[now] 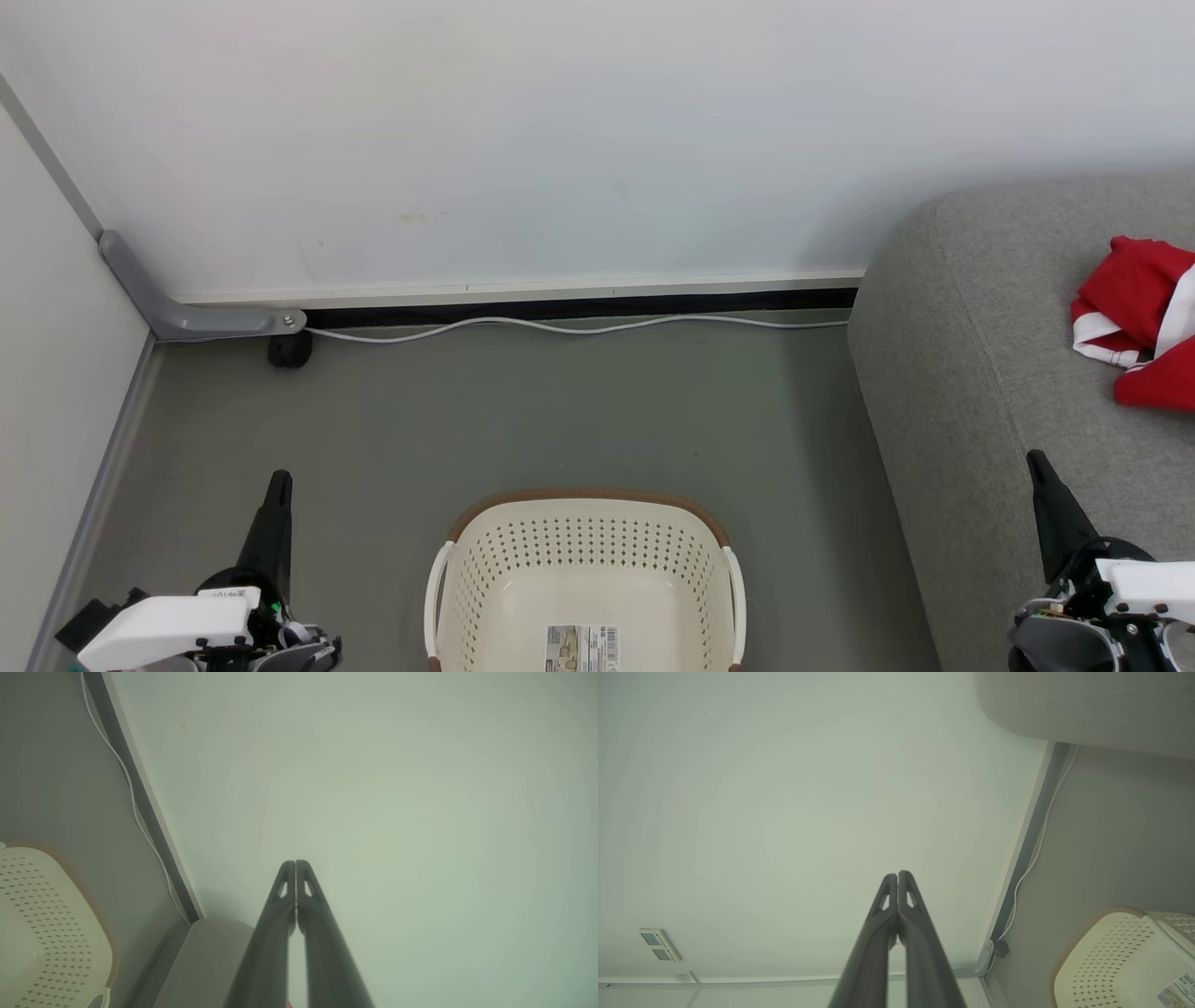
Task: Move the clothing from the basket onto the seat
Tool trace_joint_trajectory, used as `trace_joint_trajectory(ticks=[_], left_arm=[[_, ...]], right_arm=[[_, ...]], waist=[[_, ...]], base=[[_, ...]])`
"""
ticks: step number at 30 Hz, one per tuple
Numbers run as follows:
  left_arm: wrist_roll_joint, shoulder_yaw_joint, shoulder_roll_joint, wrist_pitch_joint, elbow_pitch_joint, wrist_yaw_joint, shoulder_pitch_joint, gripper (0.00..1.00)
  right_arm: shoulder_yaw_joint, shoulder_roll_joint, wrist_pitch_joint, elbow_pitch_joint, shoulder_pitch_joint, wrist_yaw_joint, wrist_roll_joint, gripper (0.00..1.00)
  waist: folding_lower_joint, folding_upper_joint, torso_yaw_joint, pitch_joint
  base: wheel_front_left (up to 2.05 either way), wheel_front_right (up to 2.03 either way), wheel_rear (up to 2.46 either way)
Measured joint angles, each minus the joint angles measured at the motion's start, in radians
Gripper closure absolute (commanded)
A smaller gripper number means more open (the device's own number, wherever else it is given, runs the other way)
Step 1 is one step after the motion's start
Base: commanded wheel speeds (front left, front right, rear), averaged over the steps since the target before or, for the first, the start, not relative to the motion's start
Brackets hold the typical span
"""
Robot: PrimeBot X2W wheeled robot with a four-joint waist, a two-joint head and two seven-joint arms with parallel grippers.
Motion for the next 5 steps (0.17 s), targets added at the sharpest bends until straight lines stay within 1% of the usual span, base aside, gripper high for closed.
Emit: trace_joint_trajectory(ticks=[5], left_arm=[[0.0,0.0,0.0,0.0,0.0,0.0,0.0,1.0]], right_arm=[[0.0,0.0,0.0,0.0,0.0,0.0,0.0,1.0]], waist=[[0.0,0.0,0.0,0.0]], base=[[0.0,0.0,0.0]])
